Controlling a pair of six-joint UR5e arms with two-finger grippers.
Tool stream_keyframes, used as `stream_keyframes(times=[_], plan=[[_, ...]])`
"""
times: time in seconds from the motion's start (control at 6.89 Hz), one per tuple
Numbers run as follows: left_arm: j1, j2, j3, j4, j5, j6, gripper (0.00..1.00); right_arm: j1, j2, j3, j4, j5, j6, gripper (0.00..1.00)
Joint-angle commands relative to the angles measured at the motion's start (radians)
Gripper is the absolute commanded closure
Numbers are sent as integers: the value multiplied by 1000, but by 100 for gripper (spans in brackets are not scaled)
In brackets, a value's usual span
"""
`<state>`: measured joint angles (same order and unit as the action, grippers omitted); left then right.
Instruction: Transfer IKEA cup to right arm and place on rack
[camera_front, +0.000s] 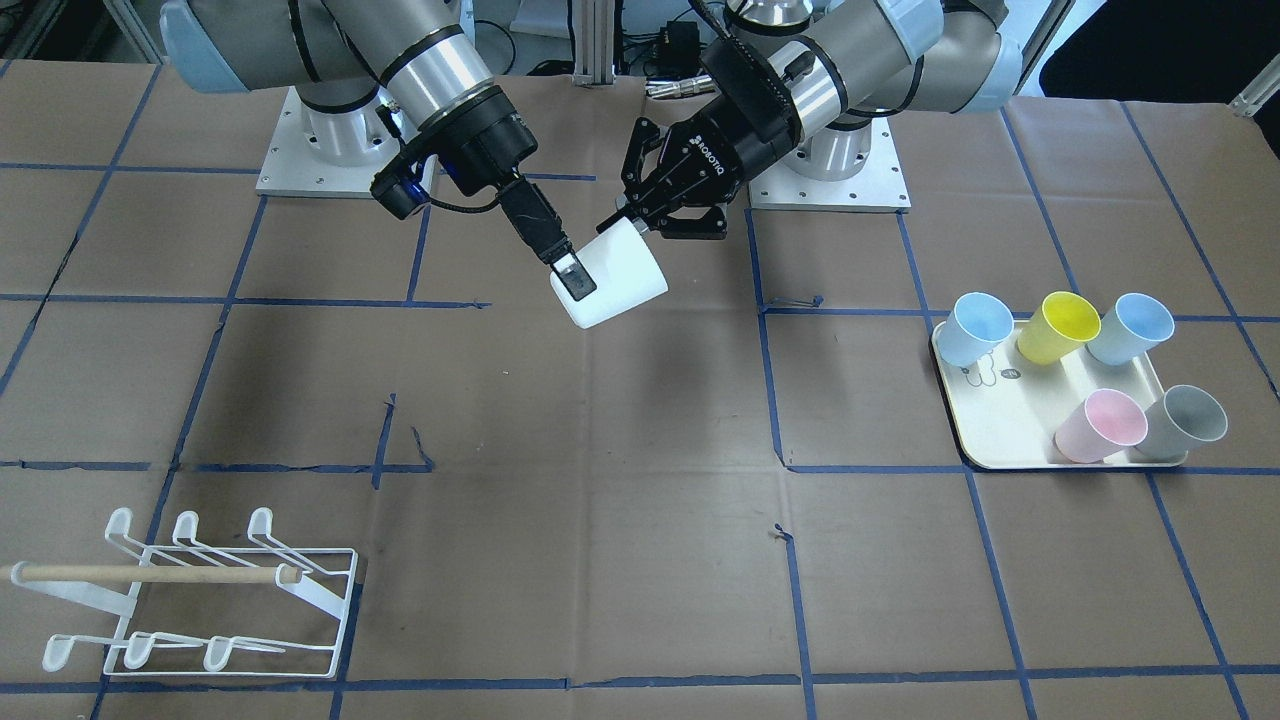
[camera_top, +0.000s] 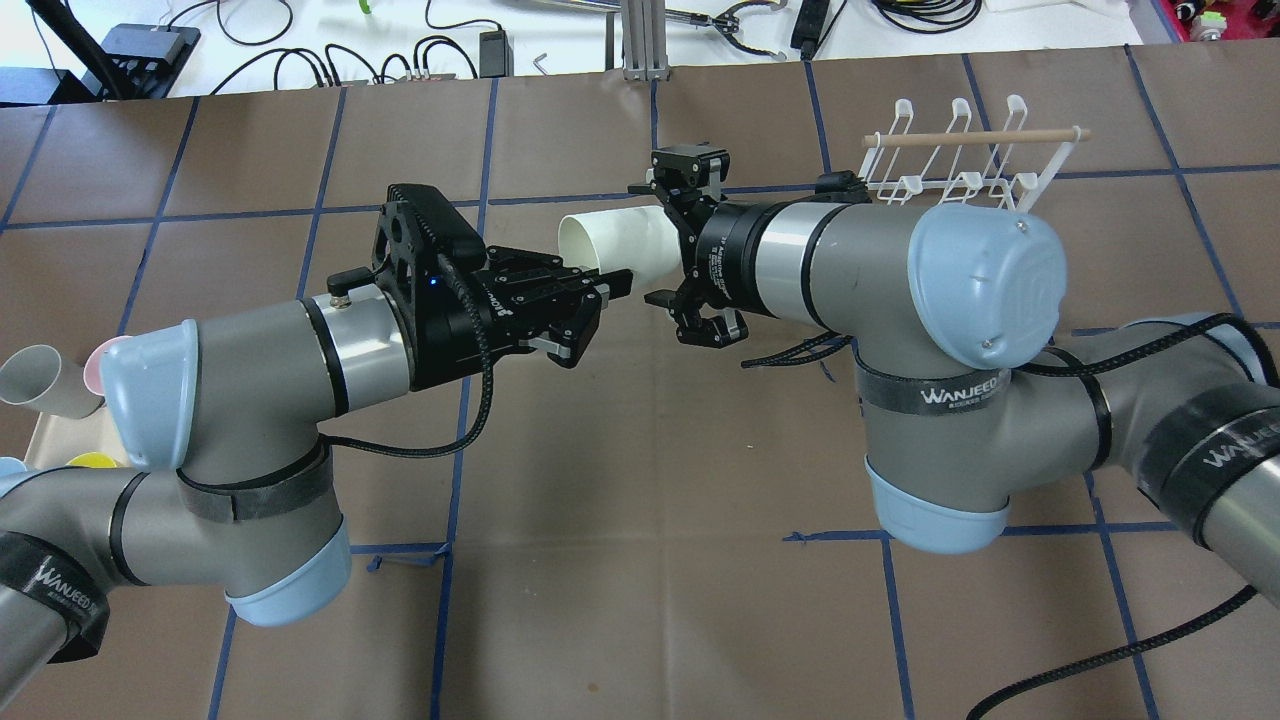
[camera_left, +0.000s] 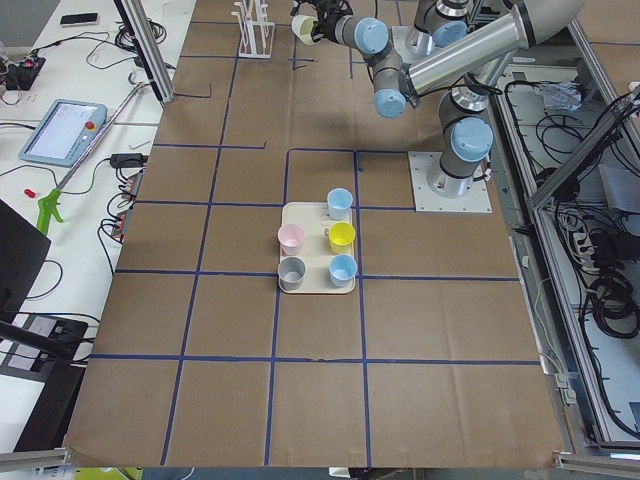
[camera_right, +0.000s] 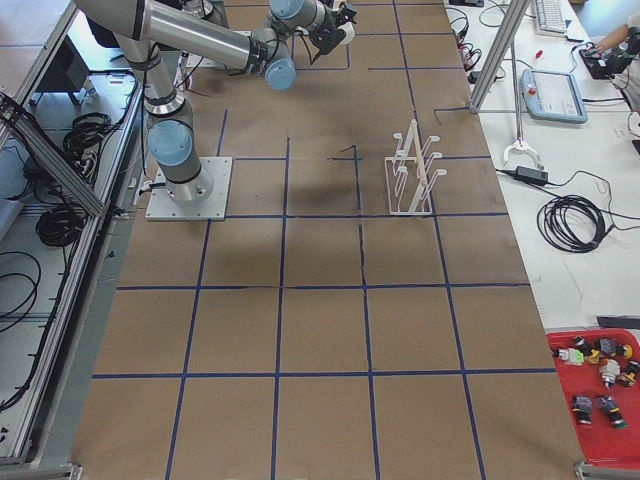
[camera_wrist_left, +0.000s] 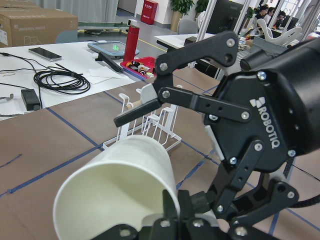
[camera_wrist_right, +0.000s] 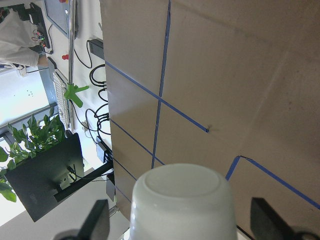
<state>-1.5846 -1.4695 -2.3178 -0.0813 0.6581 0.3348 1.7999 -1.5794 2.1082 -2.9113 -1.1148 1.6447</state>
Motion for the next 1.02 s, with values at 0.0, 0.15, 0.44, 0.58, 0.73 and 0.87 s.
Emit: stream_keyframes(times=[0.0, 0.15, 0.44, 0.58, 0.73, 0.87], plan=[[0, 1, 0, 0, 0, 0, 100, 9, 28, -16, -2, 0, -2, 2], [0, 1, 0, 0, 0, 0, 100, 15, 33, -17, 0, -2, -2, 2], [0, 3, 0, 0, -2, -2, 100, 16, 33, -19, 0, 0, -5, 13], [0, 3, 0, 0, -2, -2, 100, 16, 33, -19, -3, 1, -5, 29], [0, 5, 0, 0, 0, -6, 96, 16, 33, -20, -6, 3, -6, 41], [0, 6, 2, 0, -2, -22, 94, 16, 33, -20, -9, 6, -6, 49]])
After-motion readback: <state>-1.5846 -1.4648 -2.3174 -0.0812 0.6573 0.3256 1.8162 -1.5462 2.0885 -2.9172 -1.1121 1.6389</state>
